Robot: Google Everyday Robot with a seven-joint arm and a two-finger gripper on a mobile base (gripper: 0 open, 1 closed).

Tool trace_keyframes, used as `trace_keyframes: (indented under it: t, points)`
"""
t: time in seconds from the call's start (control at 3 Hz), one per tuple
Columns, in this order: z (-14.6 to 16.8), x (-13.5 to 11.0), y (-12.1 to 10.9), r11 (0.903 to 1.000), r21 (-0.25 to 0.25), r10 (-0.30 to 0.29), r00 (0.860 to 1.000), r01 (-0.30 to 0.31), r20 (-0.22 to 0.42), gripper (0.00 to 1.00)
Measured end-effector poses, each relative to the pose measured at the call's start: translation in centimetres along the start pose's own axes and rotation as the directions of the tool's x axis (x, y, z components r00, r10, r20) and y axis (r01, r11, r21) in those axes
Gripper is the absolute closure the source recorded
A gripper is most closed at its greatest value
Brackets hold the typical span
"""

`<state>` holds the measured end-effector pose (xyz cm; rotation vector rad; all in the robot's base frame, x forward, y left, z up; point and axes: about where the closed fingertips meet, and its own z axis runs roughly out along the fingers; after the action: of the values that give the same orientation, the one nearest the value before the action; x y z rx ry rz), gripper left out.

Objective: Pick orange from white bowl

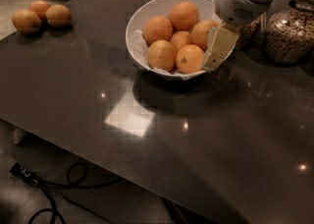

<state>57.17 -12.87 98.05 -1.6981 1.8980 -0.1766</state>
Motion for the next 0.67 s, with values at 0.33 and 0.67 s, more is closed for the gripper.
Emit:
trace_keyframes:
  t: [0.33, 0.67]
  points:
    - [1.8, 1.1, -2.0, 0.9993, 0.031, -0.022, 1.0, 0.022, 0.005, 0.0]
    - [3.1, 1.3, -3.6, 0.9985, 0.037, -0.042, 0.999, 0.041, 0.019, 0.0]
